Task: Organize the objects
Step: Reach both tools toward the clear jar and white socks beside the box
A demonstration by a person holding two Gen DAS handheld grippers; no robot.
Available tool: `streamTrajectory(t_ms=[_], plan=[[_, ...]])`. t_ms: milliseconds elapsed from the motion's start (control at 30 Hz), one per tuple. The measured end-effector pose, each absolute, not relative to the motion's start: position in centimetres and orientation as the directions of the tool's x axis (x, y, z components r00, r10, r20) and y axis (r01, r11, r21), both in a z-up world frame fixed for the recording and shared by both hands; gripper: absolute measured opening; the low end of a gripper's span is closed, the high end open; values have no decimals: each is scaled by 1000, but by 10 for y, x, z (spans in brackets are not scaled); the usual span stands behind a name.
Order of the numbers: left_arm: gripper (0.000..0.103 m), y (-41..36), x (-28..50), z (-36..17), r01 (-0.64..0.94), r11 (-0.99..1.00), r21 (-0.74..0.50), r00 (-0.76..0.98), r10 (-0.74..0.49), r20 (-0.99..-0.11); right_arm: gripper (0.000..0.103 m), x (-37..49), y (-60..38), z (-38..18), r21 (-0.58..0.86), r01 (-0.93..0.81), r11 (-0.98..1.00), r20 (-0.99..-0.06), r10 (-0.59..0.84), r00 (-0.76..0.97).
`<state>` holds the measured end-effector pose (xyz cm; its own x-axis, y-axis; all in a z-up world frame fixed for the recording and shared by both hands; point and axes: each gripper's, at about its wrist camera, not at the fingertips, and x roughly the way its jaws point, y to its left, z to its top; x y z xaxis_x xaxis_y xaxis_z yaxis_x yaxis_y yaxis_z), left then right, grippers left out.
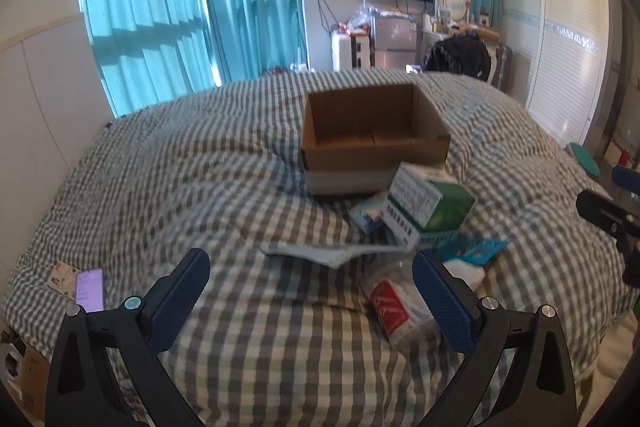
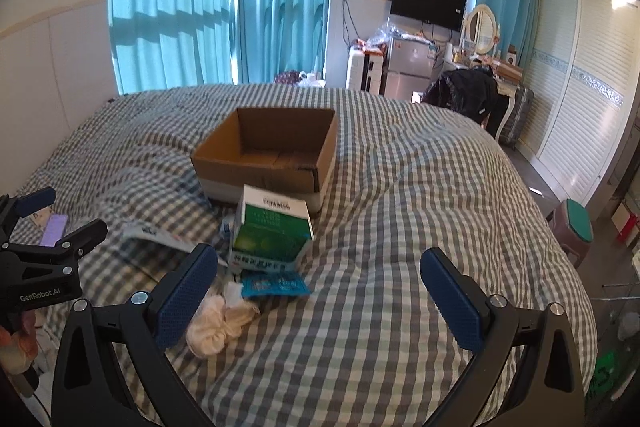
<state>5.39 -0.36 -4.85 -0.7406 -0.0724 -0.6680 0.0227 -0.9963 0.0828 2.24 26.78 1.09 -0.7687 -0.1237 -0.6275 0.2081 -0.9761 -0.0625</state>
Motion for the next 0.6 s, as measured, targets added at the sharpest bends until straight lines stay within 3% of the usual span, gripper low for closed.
streamTrajectory(t_ms=[233,600], plan=[[103,17,34,-105,-9,-993,119,-648,-85,-757,102,11,272,-18,-51,211,-976,-675,-122,-727],[103,57,10,-139,-118,-984,131,-621,-30,-783,102,-11,267,-53,-52,237,-970,-726,-127,-676]])
